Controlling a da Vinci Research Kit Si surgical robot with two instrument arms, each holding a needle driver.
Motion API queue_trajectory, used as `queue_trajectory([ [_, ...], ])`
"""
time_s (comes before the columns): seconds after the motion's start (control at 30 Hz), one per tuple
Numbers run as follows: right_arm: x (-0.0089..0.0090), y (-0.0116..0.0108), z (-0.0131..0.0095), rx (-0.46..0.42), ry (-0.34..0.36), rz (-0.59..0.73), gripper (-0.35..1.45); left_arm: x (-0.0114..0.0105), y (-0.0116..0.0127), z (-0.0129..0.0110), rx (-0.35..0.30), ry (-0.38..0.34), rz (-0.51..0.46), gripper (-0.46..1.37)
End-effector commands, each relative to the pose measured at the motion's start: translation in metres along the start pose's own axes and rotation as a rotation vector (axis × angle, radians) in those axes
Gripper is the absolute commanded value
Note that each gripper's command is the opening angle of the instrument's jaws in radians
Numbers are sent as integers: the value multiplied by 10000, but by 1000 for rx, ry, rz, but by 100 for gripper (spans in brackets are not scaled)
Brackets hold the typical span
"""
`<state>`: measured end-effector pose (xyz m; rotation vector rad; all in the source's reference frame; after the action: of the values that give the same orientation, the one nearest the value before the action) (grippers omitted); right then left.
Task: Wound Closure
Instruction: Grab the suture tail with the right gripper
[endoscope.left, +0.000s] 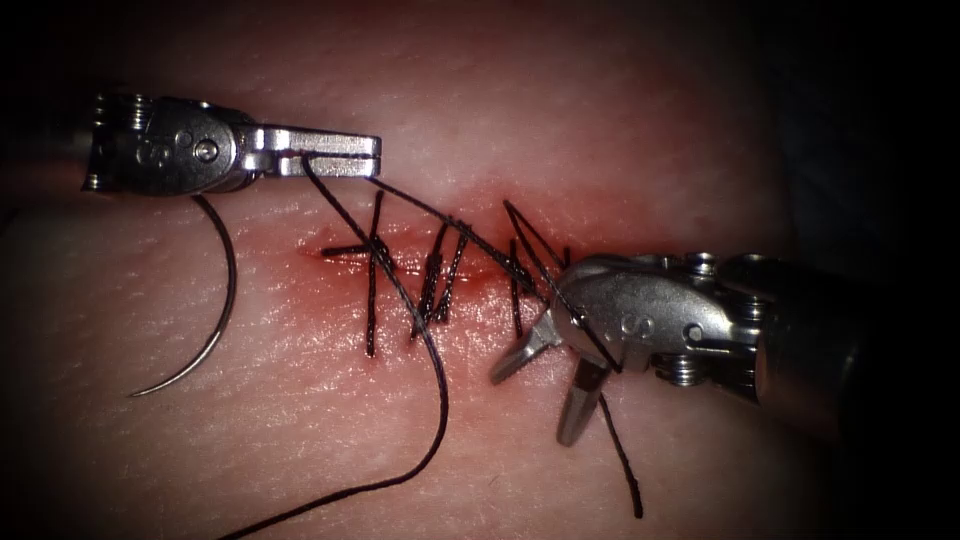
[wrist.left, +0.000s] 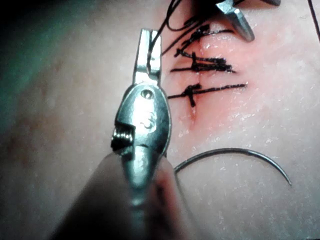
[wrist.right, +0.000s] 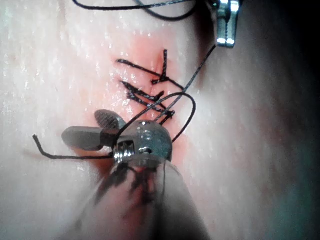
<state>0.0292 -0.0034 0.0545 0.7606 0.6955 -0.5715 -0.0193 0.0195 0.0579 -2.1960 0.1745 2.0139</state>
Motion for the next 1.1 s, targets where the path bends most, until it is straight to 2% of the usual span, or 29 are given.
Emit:
queue_trajectory([
  [0.03,0,0,-2,0,2,2,88,1,0,0,-5,1,-1,-35],
  [0.37,7,2,-21,16,20,-24,93,10,-1,2,-6,2,4,-35],
  [0.83,21,26,-77,27,66,-64,95,25,-4,5,-3,17,3,-35],
  [1.0,26,28,-84,33,79,-135,100,27,-2,7,-2,27,3,-35],
  [1.1,29,28,-83,66,88,-173,98,27,-2,9,-1,26,3,-35],
])
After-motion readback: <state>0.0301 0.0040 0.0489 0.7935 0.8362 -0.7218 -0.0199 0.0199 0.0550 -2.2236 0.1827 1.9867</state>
